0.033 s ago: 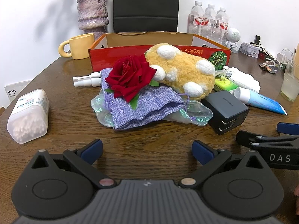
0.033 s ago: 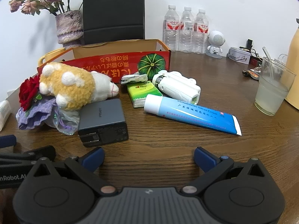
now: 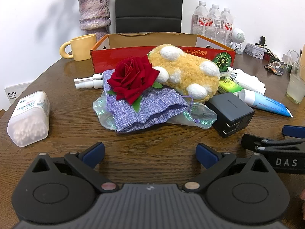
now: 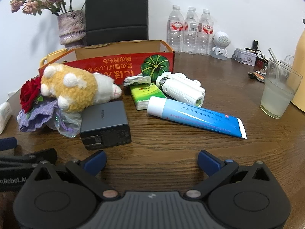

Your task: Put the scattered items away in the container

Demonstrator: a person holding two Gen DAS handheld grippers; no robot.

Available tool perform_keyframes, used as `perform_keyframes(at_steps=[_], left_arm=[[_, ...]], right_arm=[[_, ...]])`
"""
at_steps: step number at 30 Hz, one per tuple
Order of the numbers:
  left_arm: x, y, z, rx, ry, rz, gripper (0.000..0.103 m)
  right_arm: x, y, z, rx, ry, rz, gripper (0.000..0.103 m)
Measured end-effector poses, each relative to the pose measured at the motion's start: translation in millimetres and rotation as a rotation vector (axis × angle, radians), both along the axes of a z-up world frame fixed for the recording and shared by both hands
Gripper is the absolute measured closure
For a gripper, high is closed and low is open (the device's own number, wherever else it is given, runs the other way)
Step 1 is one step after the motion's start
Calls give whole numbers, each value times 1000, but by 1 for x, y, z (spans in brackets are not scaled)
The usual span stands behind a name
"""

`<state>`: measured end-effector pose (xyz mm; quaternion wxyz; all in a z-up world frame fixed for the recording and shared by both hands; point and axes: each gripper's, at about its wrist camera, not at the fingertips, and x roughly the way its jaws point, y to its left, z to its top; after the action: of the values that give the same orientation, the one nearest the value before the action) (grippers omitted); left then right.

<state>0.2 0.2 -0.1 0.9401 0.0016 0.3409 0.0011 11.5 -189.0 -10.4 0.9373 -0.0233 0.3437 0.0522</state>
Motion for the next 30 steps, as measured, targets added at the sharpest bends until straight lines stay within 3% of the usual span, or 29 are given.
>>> perform_keyframes(at_steps=[9,14,30], left_arm=[[0,2,0,16,-15,36,0],[2,9,-1,2,-4,56,0],[2,13,-1,-3,0,48,0]], right_arm=[[3,2,-2,32,-17,37,0],[3,4,-3,36,-17,133,0],[5,3,-2,34,-9,97,0]])
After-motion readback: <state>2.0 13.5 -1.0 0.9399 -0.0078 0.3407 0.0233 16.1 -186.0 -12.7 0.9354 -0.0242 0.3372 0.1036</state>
